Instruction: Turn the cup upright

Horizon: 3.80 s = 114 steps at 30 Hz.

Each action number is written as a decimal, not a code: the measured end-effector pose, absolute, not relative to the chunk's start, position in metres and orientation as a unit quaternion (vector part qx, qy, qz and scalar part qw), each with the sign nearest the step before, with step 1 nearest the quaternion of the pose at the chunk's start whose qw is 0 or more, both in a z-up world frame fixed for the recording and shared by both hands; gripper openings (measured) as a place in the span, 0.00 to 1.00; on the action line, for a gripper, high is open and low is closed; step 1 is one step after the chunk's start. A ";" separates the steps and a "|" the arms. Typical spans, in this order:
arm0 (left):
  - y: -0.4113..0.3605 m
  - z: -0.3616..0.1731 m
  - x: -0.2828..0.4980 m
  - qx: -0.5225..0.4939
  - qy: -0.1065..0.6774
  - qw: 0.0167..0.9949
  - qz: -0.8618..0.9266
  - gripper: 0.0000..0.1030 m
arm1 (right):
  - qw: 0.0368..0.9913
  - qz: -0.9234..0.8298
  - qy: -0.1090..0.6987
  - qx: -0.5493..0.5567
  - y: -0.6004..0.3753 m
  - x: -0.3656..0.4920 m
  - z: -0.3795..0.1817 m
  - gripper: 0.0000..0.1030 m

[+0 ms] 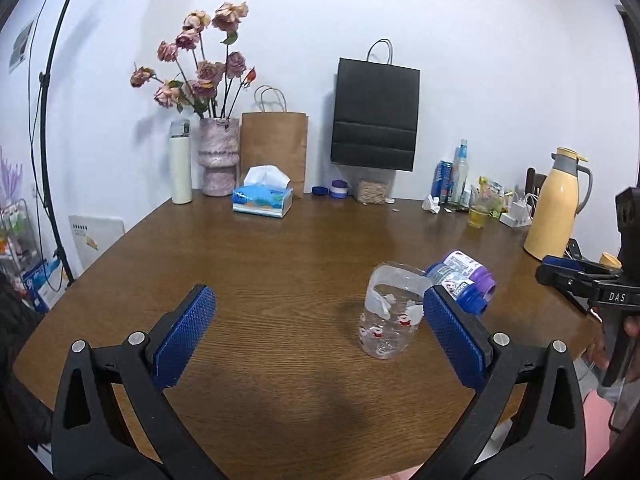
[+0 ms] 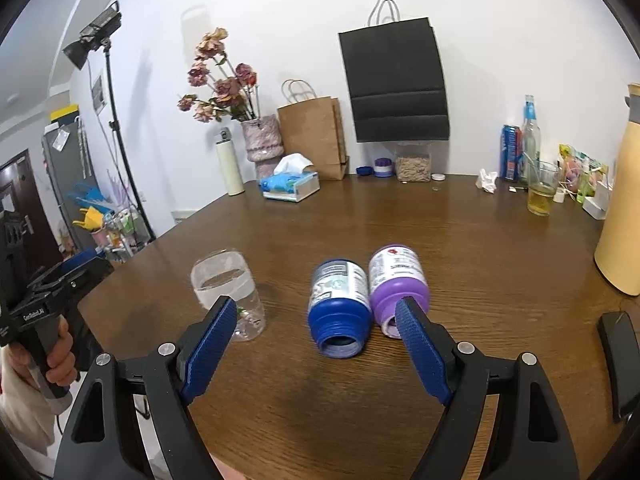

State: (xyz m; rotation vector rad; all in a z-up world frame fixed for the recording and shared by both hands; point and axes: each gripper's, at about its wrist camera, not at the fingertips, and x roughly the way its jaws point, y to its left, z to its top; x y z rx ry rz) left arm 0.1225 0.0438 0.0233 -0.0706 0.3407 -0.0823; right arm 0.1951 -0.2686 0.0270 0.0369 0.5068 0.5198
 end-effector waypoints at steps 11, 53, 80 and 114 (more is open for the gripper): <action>0.029 0.012 0.035 -0.033 0.131 0.990 0.034 1.00 | 0.949 0.242 0.200 0.009 -0.263 0.111 0.020 0.83; 0.000 -0.005 -0.019 0.007 0.112 0.994 0.009 1.00 | 0.966 0.210 0.148 0.003 -0.249 0.013 -0.009 0.83; 0.000 0.003 -0.018 0.015 0.096 0.995 0.015 1.00 | 0.968 0.207 0.143 0.005 -0.255 0.015 -0.005 0.83; 0.001 -0.001 -0.017 0.011 0.099 0.995 0.015 1.00 | 0.968 0.206 0.144 0.009 -0.254 0.015 -0.008 0.83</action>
